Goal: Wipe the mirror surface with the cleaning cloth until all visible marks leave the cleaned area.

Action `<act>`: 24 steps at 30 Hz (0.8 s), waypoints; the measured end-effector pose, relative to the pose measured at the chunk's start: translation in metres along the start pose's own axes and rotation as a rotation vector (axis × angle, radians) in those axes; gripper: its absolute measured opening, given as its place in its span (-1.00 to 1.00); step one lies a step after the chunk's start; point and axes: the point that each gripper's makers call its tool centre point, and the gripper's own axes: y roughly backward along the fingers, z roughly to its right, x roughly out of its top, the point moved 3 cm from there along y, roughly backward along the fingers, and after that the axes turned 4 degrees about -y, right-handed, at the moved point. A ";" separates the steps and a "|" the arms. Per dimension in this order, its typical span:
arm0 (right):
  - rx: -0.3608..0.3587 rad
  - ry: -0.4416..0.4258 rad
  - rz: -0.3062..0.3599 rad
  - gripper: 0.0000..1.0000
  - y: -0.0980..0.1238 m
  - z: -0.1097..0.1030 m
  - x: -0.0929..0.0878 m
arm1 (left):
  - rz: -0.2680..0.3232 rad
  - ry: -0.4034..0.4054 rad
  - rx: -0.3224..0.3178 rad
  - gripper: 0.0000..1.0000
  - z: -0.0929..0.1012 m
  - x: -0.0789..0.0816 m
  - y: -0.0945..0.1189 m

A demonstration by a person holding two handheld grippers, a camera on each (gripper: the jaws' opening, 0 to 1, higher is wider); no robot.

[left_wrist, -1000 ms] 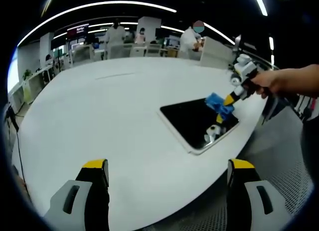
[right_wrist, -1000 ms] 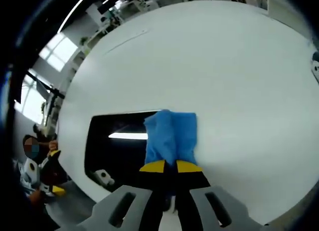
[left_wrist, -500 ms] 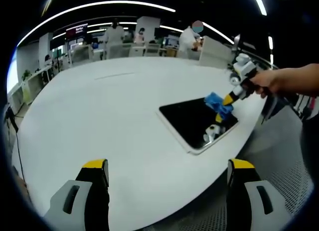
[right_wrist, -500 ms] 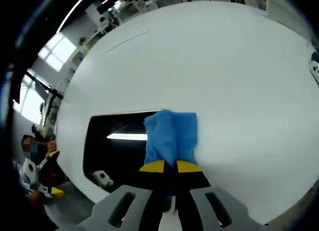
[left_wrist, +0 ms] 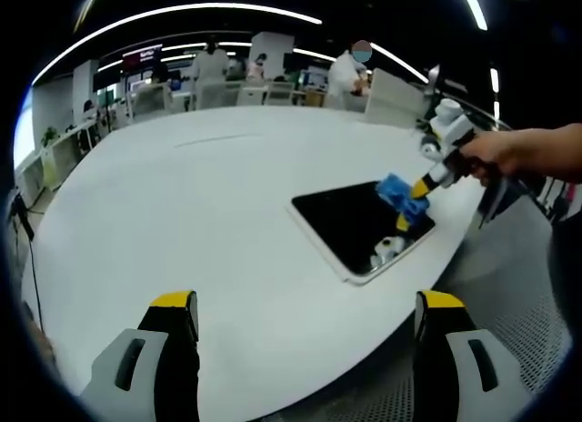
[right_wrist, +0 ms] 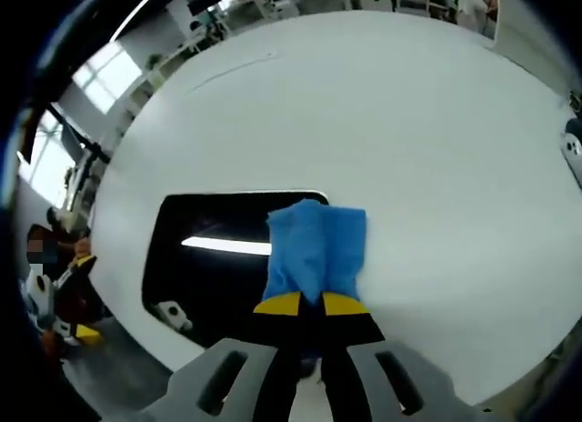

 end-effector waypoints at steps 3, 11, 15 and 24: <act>0.008 -0.021 -0.003 -0.98 0.002 0.001 -0.003 | 0.003 0.004 0.003 0.99 -0.001 0.000 0.000; 0.021 -0.054 -0.015 -0.99 0.007 0.001 -0.015 | 0.004 0.004 0.002 0.99 0.000 0.000 0.000; 0.022 -0.067 -0.022 -0.99 0.009 0.001 -0.021 | 0.004 0.004 0.002 0.99 0.000 0.000 0.000; 0.037 -0.119 -0.030 -0.99 0.015 0.001 -0.037 | 0.000 0.001 -0.002 0.99 0.000 -0.001 0.000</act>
